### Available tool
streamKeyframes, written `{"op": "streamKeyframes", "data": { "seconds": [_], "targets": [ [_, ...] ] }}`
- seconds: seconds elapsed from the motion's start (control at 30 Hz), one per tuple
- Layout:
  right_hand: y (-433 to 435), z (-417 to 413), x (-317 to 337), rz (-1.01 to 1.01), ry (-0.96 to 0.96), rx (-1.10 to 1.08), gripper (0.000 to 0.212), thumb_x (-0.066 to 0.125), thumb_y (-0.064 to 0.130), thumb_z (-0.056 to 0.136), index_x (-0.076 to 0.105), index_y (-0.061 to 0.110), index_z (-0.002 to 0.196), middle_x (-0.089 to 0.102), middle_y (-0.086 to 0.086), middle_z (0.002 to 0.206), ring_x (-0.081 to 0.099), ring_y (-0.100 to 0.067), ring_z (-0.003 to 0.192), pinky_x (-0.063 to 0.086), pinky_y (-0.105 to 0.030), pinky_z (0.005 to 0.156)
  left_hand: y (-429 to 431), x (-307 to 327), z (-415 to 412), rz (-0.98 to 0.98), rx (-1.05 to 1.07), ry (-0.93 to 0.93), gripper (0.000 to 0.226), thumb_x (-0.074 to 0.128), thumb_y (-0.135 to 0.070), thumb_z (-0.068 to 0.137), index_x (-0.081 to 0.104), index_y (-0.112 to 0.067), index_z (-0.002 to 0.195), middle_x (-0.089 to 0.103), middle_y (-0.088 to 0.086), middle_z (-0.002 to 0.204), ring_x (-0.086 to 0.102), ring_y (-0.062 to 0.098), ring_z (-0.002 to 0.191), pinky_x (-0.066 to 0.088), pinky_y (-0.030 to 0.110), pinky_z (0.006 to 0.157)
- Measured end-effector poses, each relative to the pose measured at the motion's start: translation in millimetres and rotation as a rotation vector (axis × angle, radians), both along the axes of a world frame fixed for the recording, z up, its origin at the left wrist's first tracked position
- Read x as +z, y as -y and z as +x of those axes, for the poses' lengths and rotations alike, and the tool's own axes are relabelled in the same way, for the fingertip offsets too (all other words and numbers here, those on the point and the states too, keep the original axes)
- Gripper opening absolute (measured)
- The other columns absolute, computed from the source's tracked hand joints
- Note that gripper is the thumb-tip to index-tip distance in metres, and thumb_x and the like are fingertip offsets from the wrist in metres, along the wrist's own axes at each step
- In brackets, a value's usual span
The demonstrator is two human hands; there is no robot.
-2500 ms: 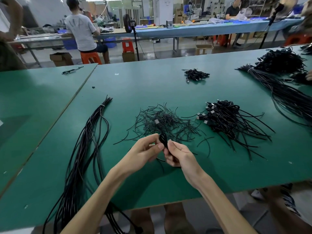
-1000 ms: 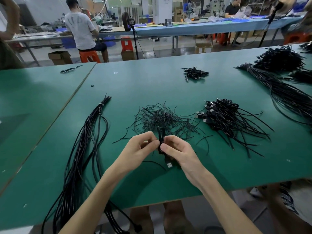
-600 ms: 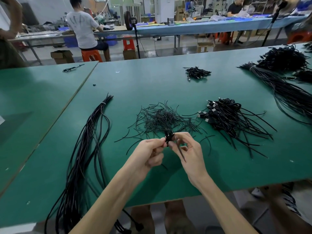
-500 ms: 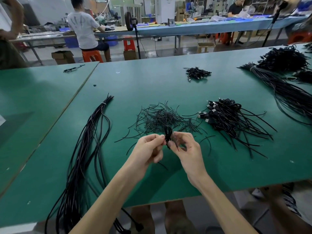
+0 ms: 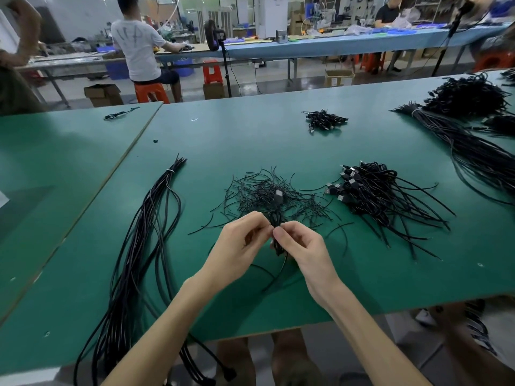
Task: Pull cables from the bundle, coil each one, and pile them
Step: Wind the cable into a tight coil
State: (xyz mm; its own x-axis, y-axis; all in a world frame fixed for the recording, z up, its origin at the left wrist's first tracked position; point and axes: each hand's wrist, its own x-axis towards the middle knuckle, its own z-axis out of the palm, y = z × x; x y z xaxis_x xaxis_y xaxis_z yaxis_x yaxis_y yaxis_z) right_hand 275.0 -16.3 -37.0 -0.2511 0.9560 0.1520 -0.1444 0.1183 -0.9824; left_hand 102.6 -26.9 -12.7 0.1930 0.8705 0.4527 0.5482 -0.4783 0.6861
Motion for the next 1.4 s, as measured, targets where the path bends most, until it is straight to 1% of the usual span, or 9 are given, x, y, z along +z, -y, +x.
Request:
{"op": "streamKeyframes", "data": {
  "seconds": [0.17,0.43,0.53,0.7,0.83,0.93,1.07,1.2,1.4],
  "targets": [
    [0.5,-1.4,-2.2,0.033,0.028,-0.063,0.020,0.077,0.039,0.084,0.071,0.025,0.098,0.066,0.009,0.089,0.057,-0.005,0.082,0.047,-0.023,0.080,10.5,-8.8,9.3,-0.339,-0.095,0.482,0.030,0.058,-0.029,0.104,0.052,-0.012,0.080,0.035,0.007,0.056,0.027,0.019,0.044,0.026,0.023,0.043],
    [2.9,-2.9,0.3,0.184,0.107,-0.210,0.025,0.077,0.012,0.089,0.064,0.033,0.090,0.058,-0.006,0.092,0.052,-0.005,0.076,0.042,-0.017,0.073,8.9,-2.0,15.6,-0.773,-0.201,0.930,0.024,0.066,-0.029,0.091,0.058,-0.015,0.074,0.027,-0.007,0.052,0.022,0.010,0.035,0.025,0.024,0.044],
    [2.4,-2.8,-1.7,0.176,0.097,-0.214,0.025,0.076,0.012,0.090,0.065,0.034,0.090,0.060,-0.005,0.090,0.054,-0.004,0.076,0.044,-0.017,0.073,7.3,4.8,13.6,-0.738,-0.164,0.794,0.027,0.066,-0.027,0.096,0.056,-0.014,0.075,0.029,-0.004,0.054,0.026,0.012,0.037,0.027,0.023,0.044],
    [1.4,-2.3,-2.8,0.010,-0.058,-0.165,0.004,0.070,0.028,0.097,0.067,0.027,0.100,0.071,-0.003,0.091,0.066,-0.013,0.080,0.052,-0.027,0.072,4.5,13.8,2.9,-0.149,-0.042,0.154,0.020,0.058,-0.016,0.105,0.055,-0.010,0.086,0.046,-0.011,0.061,0.038,0.010,0.051,0.032,0.022,0.051],
    [3.5,-2.2,0.3,-0.147,-0.108,-0.078,0.053,0.047,0.064,0.098,0.070,0.019,0.082,0.071,-0.010,0.074,0.063,-0.019,0.062,0.047,-0.024,0.054,3.7,16.7,-3.5,0.166,0.054,-0.332,0.014,0.052,-0.034,0.106,0.053,-0.025,0.094,0.048,-0.018,0.089,0.048,0.011,0.072,0.044,0.027,0.064],
    [1.9,1.0,2.2,-0.171,-0.106,0.047,0.056,0.055,0.071,0.091,0.074,0.019,0.079,0.070,-0.012,0.074,0.060,-0.018,0.061,0.042,-0.023,0.054,2.7,8.8,-5.8,0.150,0.047,-0.322,0.018,0.047,-0.037,0.107,0.052,-0.025,0.094,0.049,-0.016,0.090,0.048,0.008,0.073,0.043,0.026,0.063],
    [1.0,3.4,3.1,-0.092,-0.023,0.153,0.036,0.071,0.051,0.091,0.074,0.015,0.094,0.072,-0.003,0.085,0.068,-0.014,0.081,0.051,-0.021,0.072,3.0,0.7,-8.3,0.052,0.024,-0.139,0.019,0.057,-0.017,0.105,0.053,-0.016,0.086,0.048,-0.015,0.076,0.042,0.005,0.065,0.032,0.014,0.062],
    [-0.6,2.5,0.1,-0.064,0.040,0.126,0.016,0.081,0.036,0.087,0.074,0.027,0.098,0.069,0.004,0.092,0.063,-0.013,0.088,0.053,-0.026,0.081,6.7,3.2,-7.6,-0.116,0.002,0.089,0.025,0.054,-0.024,0.103,0.054,-0.015,0.080,0.042,-0.014,0.063,0.033,0.008,0.057,0.030,0.021,0.054],
    [1.8,-0.2,-3.9,0.027,0.139,-0.091,0.027,0.083,0.020,0.086,0.072,0.044,0.090,0.054,0.002,0.090,0.047,-0.007,0.079,0.046,-0.023,0.077,12.7,0.6,3.9,-0.378,-0.024,0.398,0.032,0.055,-0.020,0.107,0.051,-0.008,0.077,0.037,-0.005,0.054,0.026,0.013,0.050,0.026,0.021,0.051]
  ]
}}
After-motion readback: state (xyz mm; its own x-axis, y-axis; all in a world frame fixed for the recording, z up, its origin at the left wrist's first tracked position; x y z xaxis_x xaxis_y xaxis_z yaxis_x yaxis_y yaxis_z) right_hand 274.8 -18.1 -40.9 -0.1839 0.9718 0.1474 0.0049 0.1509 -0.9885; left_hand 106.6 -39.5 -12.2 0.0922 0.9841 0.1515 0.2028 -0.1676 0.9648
